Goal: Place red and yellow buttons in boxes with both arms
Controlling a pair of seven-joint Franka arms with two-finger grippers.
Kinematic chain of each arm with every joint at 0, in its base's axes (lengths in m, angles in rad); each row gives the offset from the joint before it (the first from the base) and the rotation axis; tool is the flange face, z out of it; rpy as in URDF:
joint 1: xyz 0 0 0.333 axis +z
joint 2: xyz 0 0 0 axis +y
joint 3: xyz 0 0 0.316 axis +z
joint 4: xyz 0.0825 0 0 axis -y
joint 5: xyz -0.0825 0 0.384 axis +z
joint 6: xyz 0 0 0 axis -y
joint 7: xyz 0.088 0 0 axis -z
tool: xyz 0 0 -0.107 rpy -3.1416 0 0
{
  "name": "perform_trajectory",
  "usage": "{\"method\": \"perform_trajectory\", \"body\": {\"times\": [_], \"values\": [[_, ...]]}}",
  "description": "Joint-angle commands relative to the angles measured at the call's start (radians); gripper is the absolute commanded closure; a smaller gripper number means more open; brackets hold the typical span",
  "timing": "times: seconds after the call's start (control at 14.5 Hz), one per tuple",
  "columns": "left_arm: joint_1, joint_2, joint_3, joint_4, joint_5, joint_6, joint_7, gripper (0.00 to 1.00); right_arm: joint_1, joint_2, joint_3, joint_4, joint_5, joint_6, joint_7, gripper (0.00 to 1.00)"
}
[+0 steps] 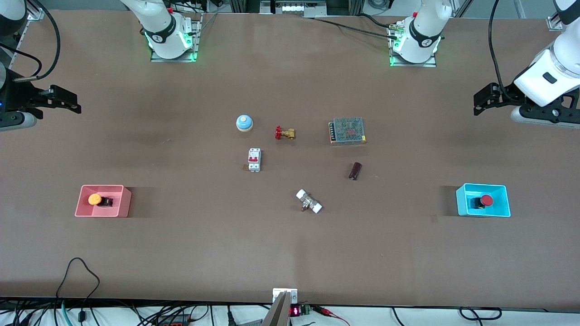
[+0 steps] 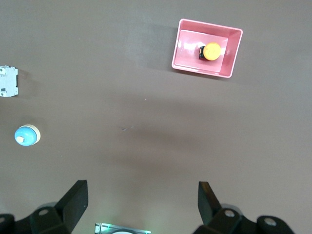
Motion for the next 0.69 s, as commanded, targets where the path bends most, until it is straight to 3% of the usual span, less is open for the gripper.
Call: {"method": "perform_trajectory", "body": {"times": [0.0, 0.62], "values": [[0.004, -0.005, -0.002, 0.013, -0.017, -0.022, 0.023, 0.0, 0.003, 0.028, 0.003, 0.029, 0.001, 0.001, 0.012, 0.0], [0.003, -0.004, -0.004, 0.02, -0.017, -0.025, 0.022, 0.0, 0.005, 0.035, 0.004, 0.034, -0.008, 0.004, 0.012, 0.0]]}}
